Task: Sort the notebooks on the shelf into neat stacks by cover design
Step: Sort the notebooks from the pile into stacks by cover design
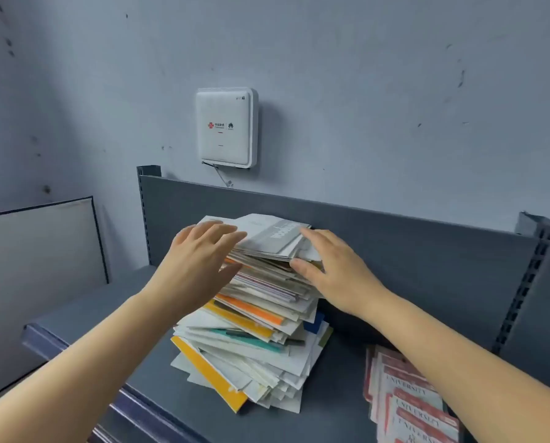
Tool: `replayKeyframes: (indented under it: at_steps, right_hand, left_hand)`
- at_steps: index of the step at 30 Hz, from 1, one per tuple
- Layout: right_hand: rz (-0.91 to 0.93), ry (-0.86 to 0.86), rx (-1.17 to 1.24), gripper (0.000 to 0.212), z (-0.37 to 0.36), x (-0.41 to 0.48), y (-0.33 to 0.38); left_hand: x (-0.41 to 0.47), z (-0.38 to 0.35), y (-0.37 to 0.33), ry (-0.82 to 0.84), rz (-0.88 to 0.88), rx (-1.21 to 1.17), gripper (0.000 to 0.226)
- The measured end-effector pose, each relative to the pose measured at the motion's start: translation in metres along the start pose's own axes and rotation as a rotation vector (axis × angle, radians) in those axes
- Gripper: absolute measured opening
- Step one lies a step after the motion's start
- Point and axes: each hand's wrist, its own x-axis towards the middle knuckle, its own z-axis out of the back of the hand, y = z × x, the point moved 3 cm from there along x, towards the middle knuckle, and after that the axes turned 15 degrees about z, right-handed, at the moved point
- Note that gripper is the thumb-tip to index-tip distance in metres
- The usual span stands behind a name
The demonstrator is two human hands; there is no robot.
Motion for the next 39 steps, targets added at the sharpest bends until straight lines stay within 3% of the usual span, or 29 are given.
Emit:
replayKeyframes:
  at_steps: [5,9,15,19,24,28,30,31,35,37,39]
  right_hand:
    - [-0.031,0.004,0.014,0.062,-0.008,0.013,-0.004]
    - [-0.061,-0.048,0.082,0.061,-0.008,0.012,-0.003]
    - [-0.371,-0.25,0.398,0.047,0.009,0.008,-0.02]
    - [-0.487,-0.256,0.865,0.02,0.014,-0.001,-0.027]
    - [-0.663,-0.393,1.274,0.011,0.01,-0.02,-0.035]
    - [-0.712,-0.344,1.361,0.017,0.003,-0.03,-0.035]
    - [-0.666,-0.345,1.367,0.021,0.002,-0.034,-0.037]
    - [-0.636,-0.352,1.348,0.023,0.003,-0.036,-0.038]
    - [-0.539,-0.403,1.226,0.027,0.008,-0.054,-0.047]
    - [-0.519,-0.432,1.187,0.027,0.009,-0.067,-0.051]
    - [-0.524,-0.457,1.178,0.025,0.01,-0.082,-0.056]
  left_hand:
    - [0.015,-0.01,0.006,-0.094,-0.11,-0.049,0.02]
    - [0.017,-0.011,0.008,-0.127,-0.139,-0.072,0.02]
    - [0.01,0.0,-0.017,-0.141,-0.208,-0.064,0.026]
    - [0.0,0.004,-0.046,-0.161,-0.243,-0.064,0.03]
    - [-0.01,-0.002,-0.073,-0.182,-0.28,-0.052,0.045]
    - [-0.016,-0.007,-0.088,-0.162,-0.294,-0.068,0.044]
    - [-0.019,-0.007,-0.093,-0.148,-0.299,-0.101,0.029]
    - [-0.02,-0.006,-0.094,-0.137,-0.286,-0.124,0.021]
    - [-0.021,-0.003,-0.088,-0.095,-0.071,-0.224,0.047]
    - [-0.025,-0.005,-0.083,-0.096,0.109,-0.315,0.043]
    - [-0.031,-0.01,-0.084,0.01,0.32,-0.482,0.04]
